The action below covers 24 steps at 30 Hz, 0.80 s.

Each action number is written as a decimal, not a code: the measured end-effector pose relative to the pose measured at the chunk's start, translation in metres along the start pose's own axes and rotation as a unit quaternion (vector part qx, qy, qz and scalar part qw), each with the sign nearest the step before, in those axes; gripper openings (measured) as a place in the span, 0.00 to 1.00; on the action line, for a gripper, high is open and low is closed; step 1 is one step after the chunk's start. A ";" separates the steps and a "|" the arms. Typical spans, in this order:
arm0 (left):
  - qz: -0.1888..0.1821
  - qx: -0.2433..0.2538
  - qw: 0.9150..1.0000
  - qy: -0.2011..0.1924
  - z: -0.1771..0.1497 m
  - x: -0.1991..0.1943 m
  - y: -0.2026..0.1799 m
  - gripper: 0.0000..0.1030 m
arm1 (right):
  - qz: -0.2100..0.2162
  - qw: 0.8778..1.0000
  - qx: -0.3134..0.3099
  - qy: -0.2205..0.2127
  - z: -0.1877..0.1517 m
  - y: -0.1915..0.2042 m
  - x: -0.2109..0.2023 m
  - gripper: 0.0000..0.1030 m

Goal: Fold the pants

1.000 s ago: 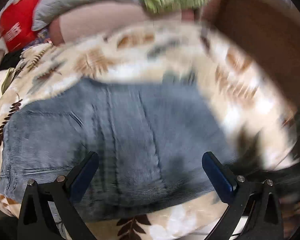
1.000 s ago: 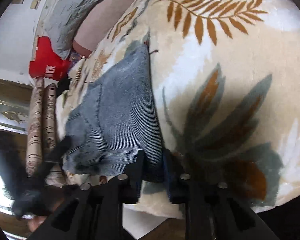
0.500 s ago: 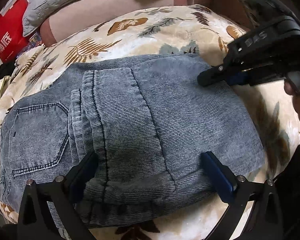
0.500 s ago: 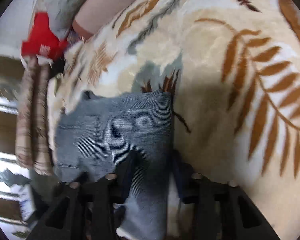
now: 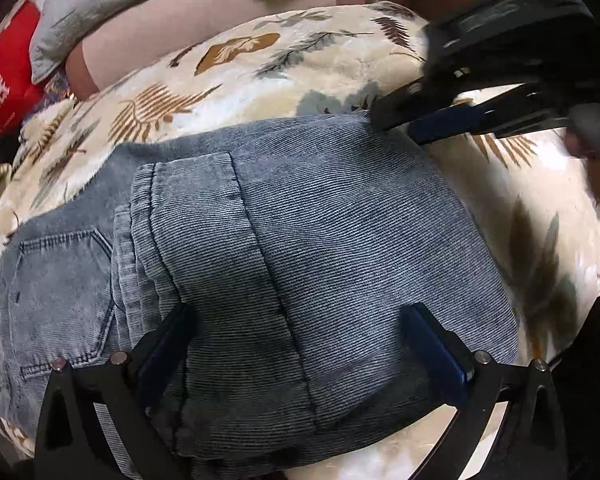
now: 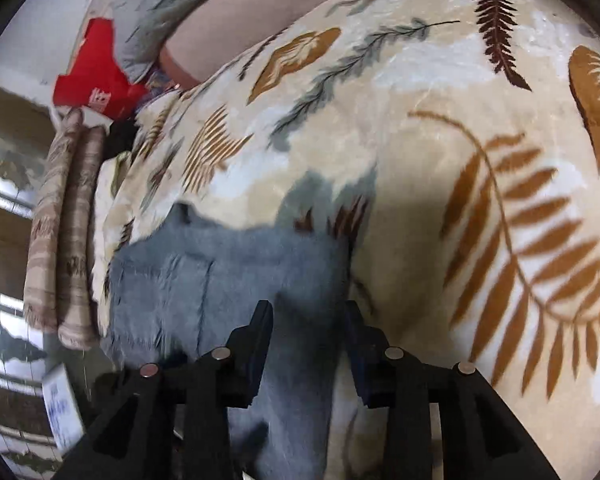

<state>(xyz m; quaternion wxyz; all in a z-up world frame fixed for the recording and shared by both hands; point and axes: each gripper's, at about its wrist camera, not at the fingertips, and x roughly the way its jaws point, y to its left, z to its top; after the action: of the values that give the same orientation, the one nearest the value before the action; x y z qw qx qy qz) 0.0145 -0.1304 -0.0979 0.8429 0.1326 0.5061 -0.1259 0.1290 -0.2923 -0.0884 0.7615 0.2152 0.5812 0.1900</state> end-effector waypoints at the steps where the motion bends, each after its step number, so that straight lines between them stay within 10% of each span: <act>1: -0.005 0.000 1.000 0.000 0.000 0.002 0.001 1.00 | -0.008 1.000 -0.004 0.010 0.006 -0.001 0.010 0.37; 4: -0.010 0.008 1.000 -0.006 -0.001 0.002 0.003 1.00 | -0.041 0.998 -0.041 0.020 0.010 0.007 0.026 0.15; 8: -0.026 -0.004 1.000 -0.005 0.000 -0.007 0.009 1.00 | -0.082 0.994 -0.071 -0.009 0.006 0.020 0.019 0.13; 12: -0.055 -0.039 0.996 -0.058 -0.007 -0.046 0.030 1.00 | -0.068 0.996 -0.060 -0.014 0.002 0.010 0.023 0.21; 15: -0.010 -0.055 0.995 -0.077 -0.014 -0.058 0.050 1.00 | -0.059 0.998 -0.025 -0.030 -0.008 0.008 -0.008 0.53; 21: 0.015 -0.076 0.997 0.006 -0.027 -0.007 0.073 1.00 | 0.070 0.996 0.028 -0.040 -0.075 0.019 -0.042 0.53; 24: 0.011 -0.076 0.997 0.013 -0.023 -0.009 0.072 1.00 | 0.050 0.997 0.053 0.014 -0.103 0.002 -0.001 0.40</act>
<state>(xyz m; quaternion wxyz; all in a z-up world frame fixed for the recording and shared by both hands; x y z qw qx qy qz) 0.0162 -0.0541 -0.0931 0.8454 0.0756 0.5233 -0.0760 0.0292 -0.2801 -0.1098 0.7305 0.2815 0.5894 0.1991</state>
